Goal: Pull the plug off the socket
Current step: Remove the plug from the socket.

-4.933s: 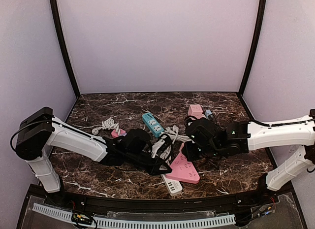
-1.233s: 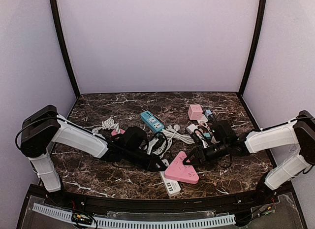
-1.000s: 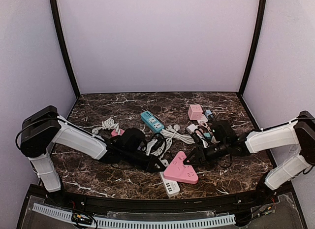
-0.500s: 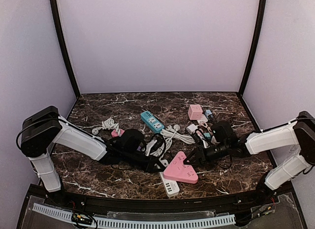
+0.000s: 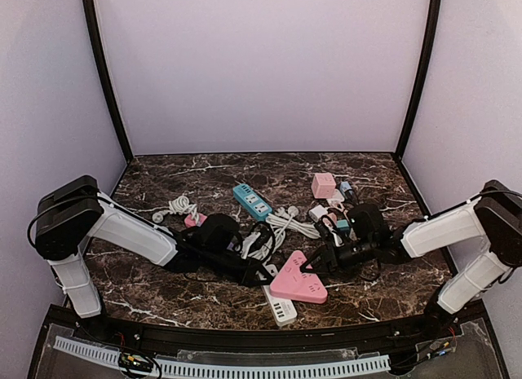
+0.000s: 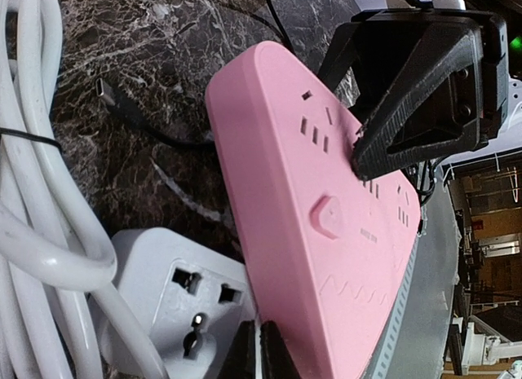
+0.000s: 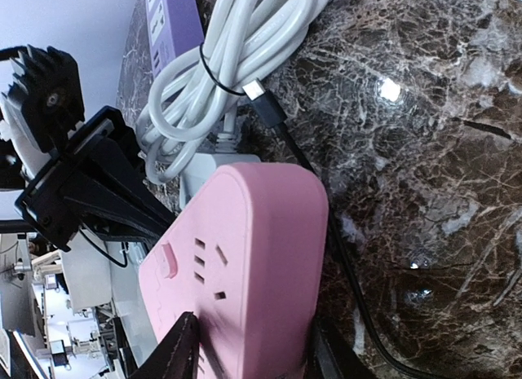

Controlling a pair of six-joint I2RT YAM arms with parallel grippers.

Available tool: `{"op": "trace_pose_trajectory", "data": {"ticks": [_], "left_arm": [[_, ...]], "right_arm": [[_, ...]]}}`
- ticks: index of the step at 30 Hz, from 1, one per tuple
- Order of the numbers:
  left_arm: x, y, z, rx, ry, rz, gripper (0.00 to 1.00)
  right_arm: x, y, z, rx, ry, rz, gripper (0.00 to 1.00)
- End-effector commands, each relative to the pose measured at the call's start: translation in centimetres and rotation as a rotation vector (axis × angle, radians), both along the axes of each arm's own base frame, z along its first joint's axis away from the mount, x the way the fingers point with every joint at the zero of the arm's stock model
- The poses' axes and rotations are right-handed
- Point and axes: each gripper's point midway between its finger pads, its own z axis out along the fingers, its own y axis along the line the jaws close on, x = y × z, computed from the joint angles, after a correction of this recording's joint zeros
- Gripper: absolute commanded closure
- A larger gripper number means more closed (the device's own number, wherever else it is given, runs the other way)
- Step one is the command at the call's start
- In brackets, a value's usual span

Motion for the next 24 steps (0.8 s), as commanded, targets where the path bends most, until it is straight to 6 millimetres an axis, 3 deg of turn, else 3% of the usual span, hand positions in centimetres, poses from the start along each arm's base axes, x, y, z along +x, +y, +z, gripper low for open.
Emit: {"op": "trace_pose_trajectory", "data": {"ticks": [1, 5, 14, 24], "left_arm": [[-2.9, 5.4, -7.1, 0.284, 0.132, 0.007, 0.95], [-2.9, 5.5, -7.2, 0.291, 0.132, 0.007, 0.95], [-2.9, 5.6, -7.3, 0.296, 0.132, 0.008, 0.96], [-2.8, 5.7, -7.2, 0.298, 0.132, 0.006, 0.96]], "right_arm": [[-0.8, 0.5, 0.8, 0.041, -0.003, 0.031, 0.63], [-0.6, 0.6, 2.0, 0.061, -0.018, 0.028, 0.70], [-0.4, 0.5, 3.5, 0.073, -0.042, 0.012, 0.71], [-0.5, -0.1, 0.8, 0.016, -0.011, -0.002, 0.74]]}}
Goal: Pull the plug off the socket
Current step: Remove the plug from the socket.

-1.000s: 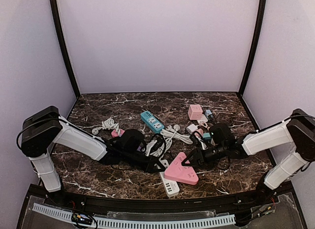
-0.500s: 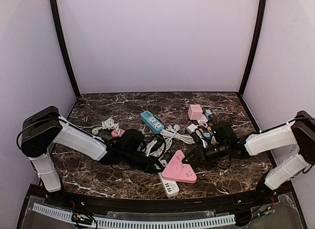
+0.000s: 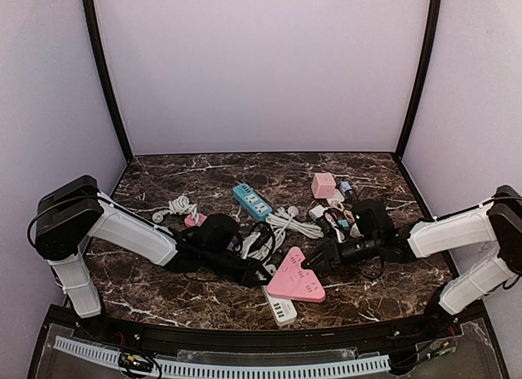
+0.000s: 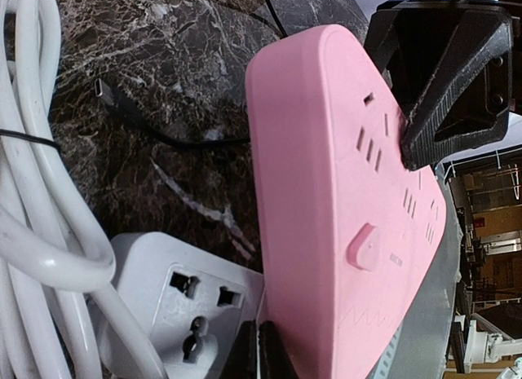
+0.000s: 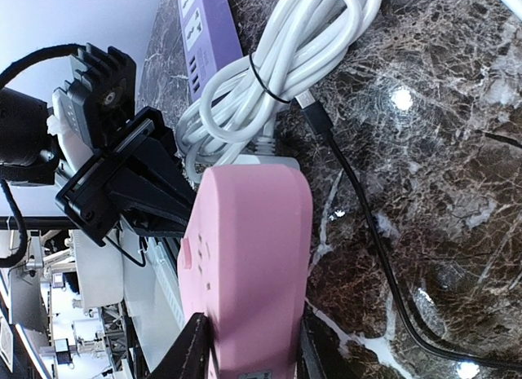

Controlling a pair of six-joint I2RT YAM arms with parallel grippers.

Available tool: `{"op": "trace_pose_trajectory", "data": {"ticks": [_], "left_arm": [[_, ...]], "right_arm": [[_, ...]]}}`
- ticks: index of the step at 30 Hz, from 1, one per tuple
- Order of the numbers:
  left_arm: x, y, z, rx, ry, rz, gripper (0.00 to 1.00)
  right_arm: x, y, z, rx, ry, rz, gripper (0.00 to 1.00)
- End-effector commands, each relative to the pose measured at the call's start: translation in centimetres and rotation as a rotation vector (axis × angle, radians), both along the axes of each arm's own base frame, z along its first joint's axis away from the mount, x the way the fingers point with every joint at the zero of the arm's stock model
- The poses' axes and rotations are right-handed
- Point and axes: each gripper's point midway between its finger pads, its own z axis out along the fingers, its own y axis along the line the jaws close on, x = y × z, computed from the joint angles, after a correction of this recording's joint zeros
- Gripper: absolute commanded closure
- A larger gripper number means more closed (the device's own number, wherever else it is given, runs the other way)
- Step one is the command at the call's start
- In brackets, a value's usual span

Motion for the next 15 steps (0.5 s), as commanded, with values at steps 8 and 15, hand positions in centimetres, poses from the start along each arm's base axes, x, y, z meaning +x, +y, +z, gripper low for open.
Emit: {"op": "trace_pose_trajectory", "data": {"ticks": [8, 15], "left_arm": [[-2.7, 5.6, -7.0, 0.294, 0.131, 0.015, 0.97], [-2.7, 5.6, -6.9, 0.295, 0.130, 0.016, 0.97]], "right_arm": [[-0.8, -0.5, -3.4, -0.057, 0.045, 0.006, 0.68], [-0.9, -0.4, -4.0, -0.066, 0.057, 0.017, 0.60]]}}
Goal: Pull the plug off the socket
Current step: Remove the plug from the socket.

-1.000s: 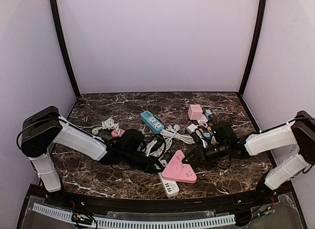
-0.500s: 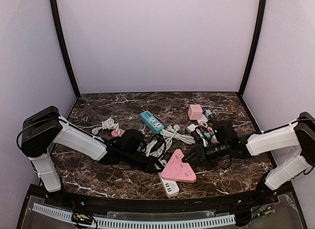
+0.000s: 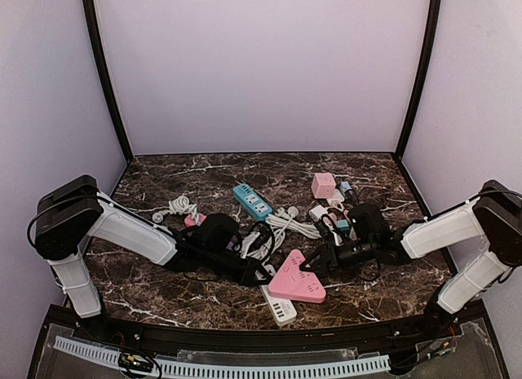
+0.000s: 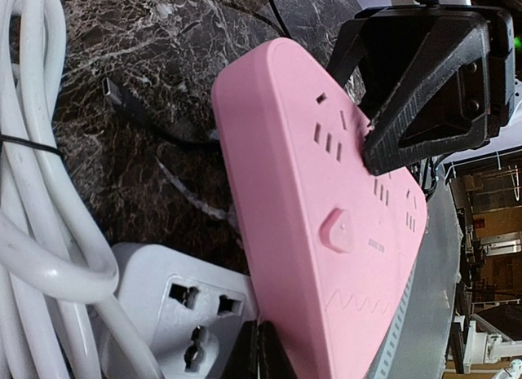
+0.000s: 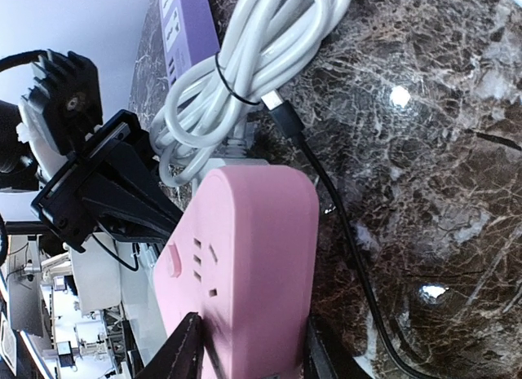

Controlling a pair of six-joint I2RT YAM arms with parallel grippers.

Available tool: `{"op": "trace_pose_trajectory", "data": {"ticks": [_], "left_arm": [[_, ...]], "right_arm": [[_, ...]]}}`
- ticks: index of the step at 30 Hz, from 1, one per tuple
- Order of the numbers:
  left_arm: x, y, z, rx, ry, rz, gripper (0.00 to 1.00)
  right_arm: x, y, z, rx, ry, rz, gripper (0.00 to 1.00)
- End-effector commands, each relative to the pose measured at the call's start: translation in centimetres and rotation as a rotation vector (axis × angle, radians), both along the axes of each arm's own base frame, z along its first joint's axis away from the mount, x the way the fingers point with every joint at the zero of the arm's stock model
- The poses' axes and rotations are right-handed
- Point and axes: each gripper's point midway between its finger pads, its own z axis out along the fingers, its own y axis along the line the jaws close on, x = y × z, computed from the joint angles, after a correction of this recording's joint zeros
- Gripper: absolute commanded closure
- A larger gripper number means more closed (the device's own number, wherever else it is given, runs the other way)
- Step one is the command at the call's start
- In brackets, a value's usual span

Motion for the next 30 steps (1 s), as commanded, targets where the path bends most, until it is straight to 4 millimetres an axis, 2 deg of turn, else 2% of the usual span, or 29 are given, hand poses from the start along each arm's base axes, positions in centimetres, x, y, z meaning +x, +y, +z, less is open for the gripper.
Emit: {"op": "trace_pose_trajectory", "data": {"ticks": [1, 6, 21, 30], "left_arm": [[-2.8, 5.5, -6.9, 0.291, 0.126, 0.012, 0.97], [-2.9, 5.6, -6.9, 0.294, 0.123, 0.013, 0.97], [-2.8, 5.9, -7.1, 0.304, 0.124, 0.018, 0.97], [-2.8, 5.9, -7.0, 0.303, 0.124, 0.018, 0.97]], "right_arm": [[-1.4, -0.6, -2.5, -0.065, 0.049, 0.023, 0.59], [-1.4, -0.4, -2.0, -0.044, 0.047, 0.026, 0.62], [-0.8, 0.2, 2.9, 0.052, -0.019, 0.009, 0.84], [-0.7, 0.2, 3.9, 0.066, -0.033, 0.002, 0.89]]}}
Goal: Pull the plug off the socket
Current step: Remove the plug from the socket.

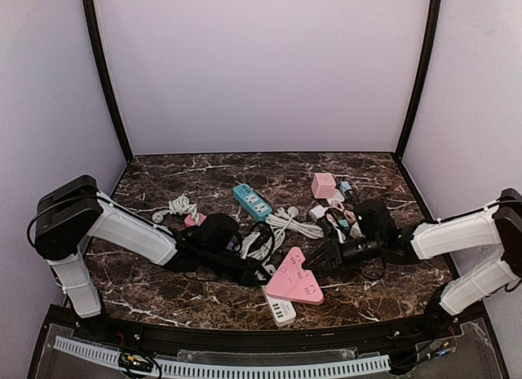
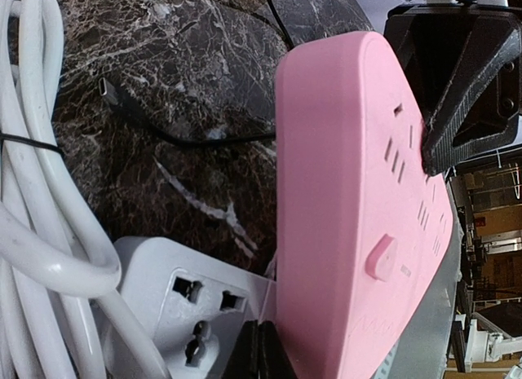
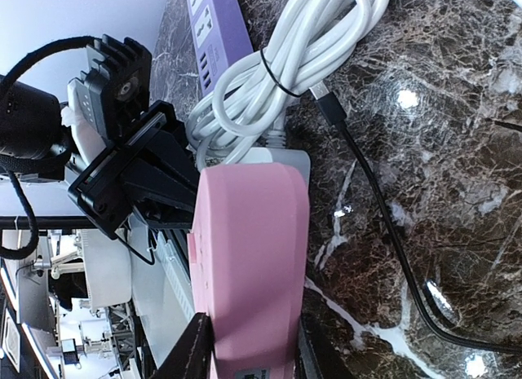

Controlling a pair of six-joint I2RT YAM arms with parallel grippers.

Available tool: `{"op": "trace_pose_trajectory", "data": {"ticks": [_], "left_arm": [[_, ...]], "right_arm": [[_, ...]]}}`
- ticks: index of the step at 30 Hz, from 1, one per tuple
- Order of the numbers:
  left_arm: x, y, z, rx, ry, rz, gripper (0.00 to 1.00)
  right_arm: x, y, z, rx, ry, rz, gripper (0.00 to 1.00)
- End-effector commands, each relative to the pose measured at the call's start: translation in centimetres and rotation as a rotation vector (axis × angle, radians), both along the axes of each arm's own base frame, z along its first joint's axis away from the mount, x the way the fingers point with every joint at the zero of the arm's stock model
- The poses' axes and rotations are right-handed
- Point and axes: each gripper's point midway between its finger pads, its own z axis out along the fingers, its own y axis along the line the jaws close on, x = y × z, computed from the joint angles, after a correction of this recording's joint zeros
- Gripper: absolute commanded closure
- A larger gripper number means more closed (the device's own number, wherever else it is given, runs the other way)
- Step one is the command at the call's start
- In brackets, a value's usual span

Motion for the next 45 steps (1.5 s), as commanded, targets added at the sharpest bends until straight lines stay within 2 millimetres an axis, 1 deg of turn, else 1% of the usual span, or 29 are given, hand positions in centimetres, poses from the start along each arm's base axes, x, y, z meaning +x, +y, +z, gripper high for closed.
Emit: {"op": "trace_pose_trajectory", "data": {"ticks": [1, 4, 7, 13, 18, 21, 24, 26, 29, 36, 38, 39, 40, 41, 42, 43, 44, 45], "left_arm": [[-2.8, 5.9, -7.0, 0.302, 0.128, 0.021, 0.97], [-2.7, 5.9, -7.0, 0.303, 0.128, 0.022, 0.98], [-2.8, 5.9, -7.1, 0.304, 0.128, 0.021, 0.98], [-2.7, 5.7, -6.8, 0.291, 0.118, 0.010, 0.98], [-2.7, 5.4, -6.2, 0.269, 0.099, -0.004, 0.98], [-2.5, 5.3, -6.0, 0.259, 0.088, -0.007, 0.98], [-2.4, 5.0, -5.3, 0.238, 0.072, -0.008, 0.98], [-2.1, 4.7, -4.3, 0.221, 0.049, -0.011, 0.98], [-1.7, 4.6, -3.4, 0.216, 0.021, -0.005, 0.97], [-1.0, 5.0, -1.5, 0.203, -0.029, 0.014, 0.96], [-0.8, 5.0, -0.8, 0.194, -0.046, 0.019, 0.89], [-0.7, 5.0, -0.5, 0.190, -0.053, 0.022, 0.84], [-0.5, 5.0, 0.3, 0.183, -0.069, 0.027, 0.80], [-0.3, 5.1, 0.7, 0.180, -0.080, 0.030, 0.71], [0.0, 5.2, 1.7, 0.175, -0.104, 0.035, 0.67], [0.2, 5.3, 2.3, 0.171, -0.120, 0.041, 0.55], [0.6, 5.5, 3.5, 0.164, -0.152, 0.050, 0.49], [0.7, 5.9, 4.5, 0.164, -0.171, 0.055, 0.39]], "right_arm": [[0.2, 0.5, 1.8, 0.049, -0.035, 0.005, 0.90], [0.2, 0.6, 2.4, 0.063, -0.043, 0.003, 0.93], [0.4, 0.6, 3.2, 0.075, -0.061, -0.003, 1.00], [0.7, 0.8, 5.7, 0.118, -0.098, -0.017, 1.00], [0.7, 0.7, 6.8, 0.140, -0.112, -0.022, 1.00], [0.8, 0.6, 6.7, 0.132, -0.116, -0.027, 1.00], [0.9, 0.2, 5.1, 0.077, -0.106, -0.038, 1.00], [0.8, 0.2, 4.6, 0.077, -0.100, -0.036, 1.00], [0.6, 0.5, 5.3, 0.129, -0.089, -0.033, 1.00], [1.1, 0.6, 6.2, 0.121, -0.118, -0.038, 1.00], [1.1, 0.5, 6.8, 0.124, -0.134, -0.044, 1.00], [1.2, 0.3, 7.3, 0.125, -0.148, -0.051, 1.00], [1.4, 0.1, 7.8, 0.123, -0.166, -0.063, 1.00], [1.5, -0.2, 8.4, 0.116, -0.190, -0.078, 1.00], [1.7, -0.6, 9.1, 0.102, -0.217, -0.097, 1.00], [2.0, -1.1, 9.8, 0.086, -0.245, -0.118, 1.00], [2.2, -1.7, 10.5, 0.068, -0.273, -0.137, 1.00], [2.5, -2.3, 11.0, 0.044, -0.296, -0.156, 1.00]]}}
